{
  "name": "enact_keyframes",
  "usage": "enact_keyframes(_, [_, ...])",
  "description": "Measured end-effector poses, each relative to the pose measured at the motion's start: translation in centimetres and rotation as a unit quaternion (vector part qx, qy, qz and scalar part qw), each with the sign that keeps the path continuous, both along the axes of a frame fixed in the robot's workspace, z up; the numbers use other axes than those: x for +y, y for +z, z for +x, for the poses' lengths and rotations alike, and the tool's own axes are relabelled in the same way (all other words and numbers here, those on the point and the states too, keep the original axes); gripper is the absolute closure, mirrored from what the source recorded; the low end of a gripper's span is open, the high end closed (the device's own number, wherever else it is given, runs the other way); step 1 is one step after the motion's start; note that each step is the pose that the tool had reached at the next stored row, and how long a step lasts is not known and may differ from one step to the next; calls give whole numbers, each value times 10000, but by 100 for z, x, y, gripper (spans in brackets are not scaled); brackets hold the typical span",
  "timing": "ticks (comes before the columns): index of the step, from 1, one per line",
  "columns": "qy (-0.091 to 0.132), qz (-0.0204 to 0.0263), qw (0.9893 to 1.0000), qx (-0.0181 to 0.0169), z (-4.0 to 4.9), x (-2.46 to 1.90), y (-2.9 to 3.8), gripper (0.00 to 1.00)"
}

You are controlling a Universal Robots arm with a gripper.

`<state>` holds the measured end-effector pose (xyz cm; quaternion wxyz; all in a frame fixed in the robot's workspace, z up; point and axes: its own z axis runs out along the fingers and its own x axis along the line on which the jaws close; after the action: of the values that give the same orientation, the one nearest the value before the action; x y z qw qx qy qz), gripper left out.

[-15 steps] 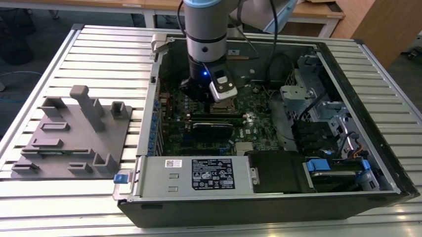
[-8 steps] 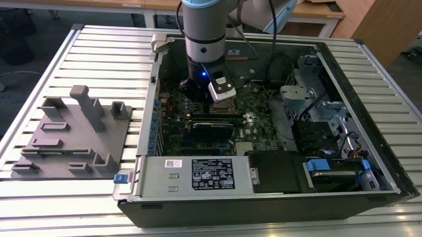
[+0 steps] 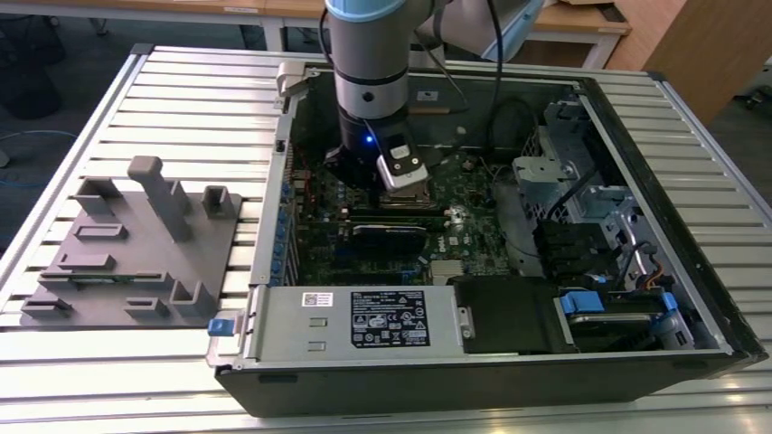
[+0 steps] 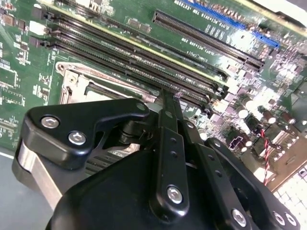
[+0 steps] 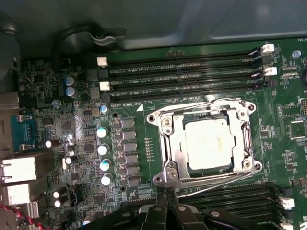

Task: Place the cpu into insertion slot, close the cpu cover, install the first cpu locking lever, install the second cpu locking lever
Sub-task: 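Install the second cpu locking lever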

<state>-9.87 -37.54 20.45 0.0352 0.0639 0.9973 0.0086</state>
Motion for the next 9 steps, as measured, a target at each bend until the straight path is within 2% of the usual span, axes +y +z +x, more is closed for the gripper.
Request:
enact_keyframes(3, [0, 60, 10000, 0, -3, -12, 0, 89])
enact_keyframes(7, [-1, 104, 9999, 0, -10, -35, -11, 89])
enact_keyframes(9, [0, 148, 9999, 0, -15, -44, -19, 89])
